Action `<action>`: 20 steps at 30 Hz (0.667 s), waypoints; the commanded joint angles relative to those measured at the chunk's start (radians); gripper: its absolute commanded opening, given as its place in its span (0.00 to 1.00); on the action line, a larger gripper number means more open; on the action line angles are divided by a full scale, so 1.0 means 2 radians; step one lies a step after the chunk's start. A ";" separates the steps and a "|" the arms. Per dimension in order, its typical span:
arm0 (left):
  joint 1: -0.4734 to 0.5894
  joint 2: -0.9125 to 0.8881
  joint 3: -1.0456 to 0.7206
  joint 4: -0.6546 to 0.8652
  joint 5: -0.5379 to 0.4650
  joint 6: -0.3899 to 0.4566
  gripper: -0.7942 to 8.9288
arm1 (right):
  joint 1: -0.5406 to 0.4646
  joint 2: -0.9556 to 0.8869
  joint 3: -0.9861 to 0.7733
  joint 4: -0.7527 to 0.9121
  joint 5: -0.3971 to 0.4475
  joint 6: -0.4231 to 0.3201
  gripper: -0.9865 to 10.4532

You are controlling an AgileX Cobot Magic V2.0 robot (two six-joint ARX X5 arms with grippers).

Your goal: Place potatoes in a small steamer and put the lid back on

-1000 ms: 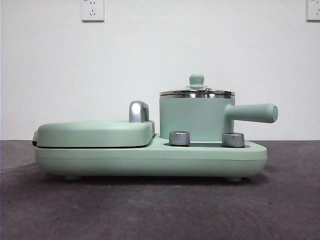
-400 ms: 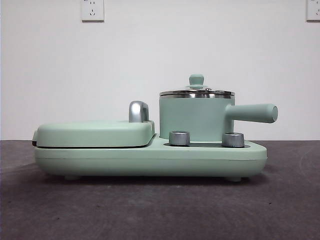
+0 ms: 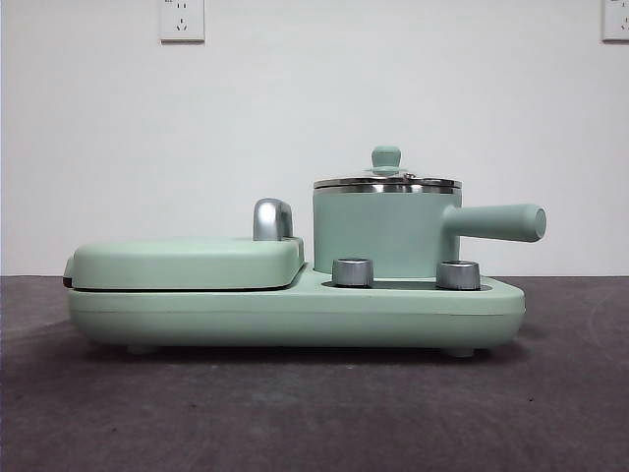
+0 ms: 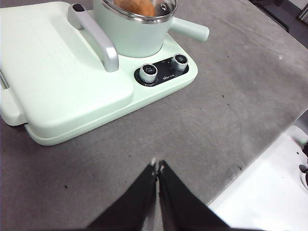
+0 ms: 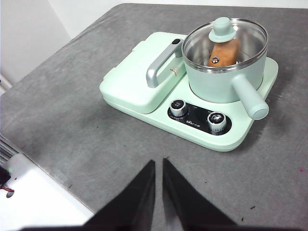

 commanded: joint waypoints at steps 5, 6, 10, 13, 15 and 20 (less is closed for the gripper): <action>0.010 -0.010 0.002 0.010 -0.001 -0.001 0.09 | 0.002 0.003 0.003 0.005 0.000 -0.004 0.11; 0.019 -0.014 0.001 0.011 -0.001 -0.002 0.09 | 0.002 0.003 0.003 0.006 0.000 -0.004 0.10; 0.073 -0.035 -0.017 0.029 0.000 0.001 0.09 | 0.002 0.003 0.003 0.006 0.000 -0.004 0.11; 0.131 -0.065 -0.066 0.087 -0.001 0.031 0.09 | 0.002 0.003 0.003 0.006 0.000 -0.004 0.11; 0.169 -0.093 -0.118 0.139 -0.001 0.059 0.09 | 0.002 0.003 0.003 0.006 0.000 -0.004 0.10; 0.233 -0.165 -0.257 0.261 -0.001 0.070 0.09 | 0.002 0.003 0.003 0.006 0.000 -0.004 0.11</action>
